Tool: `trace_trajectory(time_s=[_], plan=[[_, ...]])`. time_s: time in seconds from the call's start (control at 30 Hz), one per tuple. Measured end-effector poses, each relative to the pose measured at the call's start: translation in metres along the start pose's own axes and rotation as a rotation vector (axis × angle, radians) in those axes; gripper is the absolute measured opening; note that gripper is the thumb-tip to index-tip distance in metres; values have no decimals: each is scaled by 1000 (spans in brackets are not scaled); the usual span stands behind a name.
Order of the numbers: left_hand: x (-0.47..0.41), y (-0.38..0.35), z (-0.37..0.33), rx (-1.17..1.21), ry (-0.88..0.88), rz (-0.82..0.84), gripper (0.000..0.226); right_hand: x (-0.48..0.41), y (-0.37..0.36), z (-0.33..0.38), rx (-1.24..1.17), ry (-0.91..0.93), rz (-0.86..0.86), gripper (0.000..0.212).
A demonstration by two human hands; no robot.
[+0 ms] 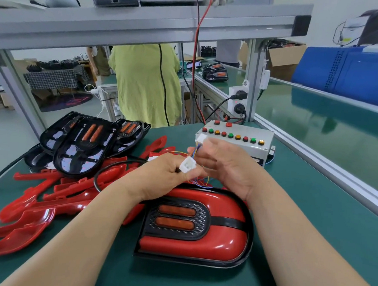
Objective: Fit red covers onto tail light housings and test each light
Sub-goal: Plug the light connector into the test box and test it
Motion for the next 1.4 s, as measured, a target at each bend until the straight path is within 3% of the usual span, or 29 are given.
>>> trace_trajectory(time_s=[0.07, 0.13, 0.23, 0.37, 0.47, 0.53, 0.63, 0.7, 0.83, 0.9, 0.97, 1.03, 1.1, 1.2, 1.4], plan=[[-2, -1, 8, -110, 64, 29, 57, 3, -5, 6, -41, 75, 57, 44], [-3, -3, 13, -167, 78, 51, 64, 3, -1, 10, -72, 151, 15, 26], [-3, 5, 8, -1, 6, -111, 19, 2, 4, 15, -123, 243, -47, 21], [1, 27, 12, 119, -2, -465, 6, 3, 5, 21, -72, 279, -63, 34], [5, 39, 16, 227, 70, -547, 11, 4, 2, 18, -9, 258, -47, 46], [7, 42, 18, 106, 133, -510, 17, 6, -2, 18, -22, 256, 9, 48], [8, 43, 20, -264, 267, -468, 32, 12, -9, 21, 62, 281, 91, 44], [9, 40, 18, -436, 378, -427, 29, 15, -15, 19, 124, 278, 123, 43], [8, 37, 16, -717, 500, -367, 38, 18, -12, 24, 240, 344, -7, 19], [9, 37, 14, -672, 448, -364, 36, 18, -8, 27, 248, 382, -28, 7], [7, 32, 13, -389, 297, -342, 27, 18, -5, 27, 290, 378, -43, 6], [7, 24, 9, -39, 160, -299, 36, 19, -4, 26, 302, 373, -50, 7], [8, 27, 8, 109, 74, -369, 41, 18, -3, 25, 282, 358, -61, 9], [11, 34, 6, 168, -15, -489, 29, 18, -6, 22, 285, 330, -51, 11], [15, 33, -1, 33, -84, -515, 24, 16, -10, 19, 272, 341, 17, 11]])
Point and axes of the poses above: each hand's wrist, its own x-axis away from the middle knuckle, its own y-axis out of the back of the hand, z = x × y, the point moved 7 cm from there along -x, towards the middle knuckle, and after that the axes turned 3 degrees about -y, right-handed, at the moved point
